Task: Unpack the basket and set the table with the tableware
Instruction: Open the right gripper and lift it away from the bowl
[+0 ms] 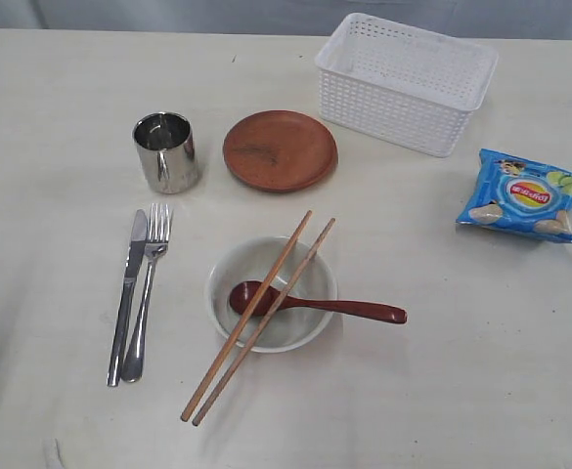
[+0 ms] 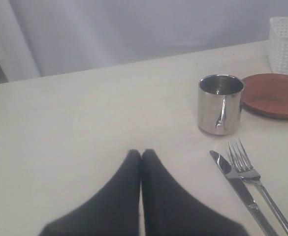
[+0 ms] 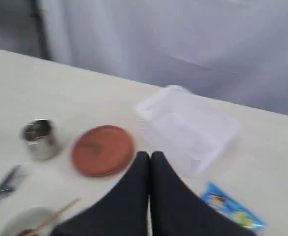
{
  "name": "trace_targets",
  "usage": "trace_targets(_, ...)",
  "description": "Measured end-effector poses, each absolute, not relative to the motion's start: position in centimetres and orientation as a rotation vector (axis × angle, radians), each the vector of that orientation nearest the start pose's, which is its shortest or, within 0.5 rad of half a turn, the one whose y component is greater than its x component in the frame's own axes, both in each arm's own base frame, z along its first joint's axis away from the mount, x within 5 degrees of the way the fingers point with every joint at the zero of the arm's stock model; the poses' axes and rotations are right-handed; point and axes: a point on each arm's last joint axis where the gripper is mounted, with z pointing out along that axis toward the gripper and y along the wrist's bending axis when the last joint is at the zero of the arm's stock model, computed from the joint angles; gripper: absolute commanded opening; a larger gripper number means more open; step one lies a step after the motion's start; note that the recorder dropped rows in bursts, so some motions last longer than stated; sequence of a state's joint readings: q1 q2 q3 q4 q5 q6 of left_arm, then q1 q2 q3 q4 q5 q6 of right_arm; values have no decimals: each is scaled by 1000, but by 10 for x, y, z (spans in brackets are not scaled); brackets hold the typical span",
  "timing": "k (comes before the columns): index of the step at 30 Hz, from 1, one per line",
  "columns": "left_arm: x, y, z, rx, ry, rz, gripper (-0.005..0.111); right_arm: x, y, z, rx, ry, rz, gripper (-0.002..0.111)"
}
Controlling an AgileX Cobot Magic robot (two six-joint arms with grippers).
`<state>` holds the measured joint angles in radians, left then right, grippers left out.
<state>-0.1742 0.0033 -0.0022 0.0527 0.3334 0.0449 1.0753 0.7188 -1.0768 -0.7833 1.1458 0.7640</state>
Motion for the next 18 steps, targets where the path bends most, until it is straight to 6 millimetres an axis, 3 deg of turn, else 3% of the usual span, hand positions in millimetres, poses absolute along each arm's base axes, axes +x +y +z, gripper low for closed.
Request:
trace_targets(4,53,-8,184,232,1803,-41,0,96,33,437,-191,1893,63,19)
trace_targets(9,53,-8,184,232,1803,-41,0,91,20,433,11,1876,173,27)
trace_targets(13,53,-8,184,232,1803,-41,0,88,20,413,123,1892,336,27)
trace_targets(18,53,-8,184,232,1803,-41,0,90,46,373,91,1931,536,27)
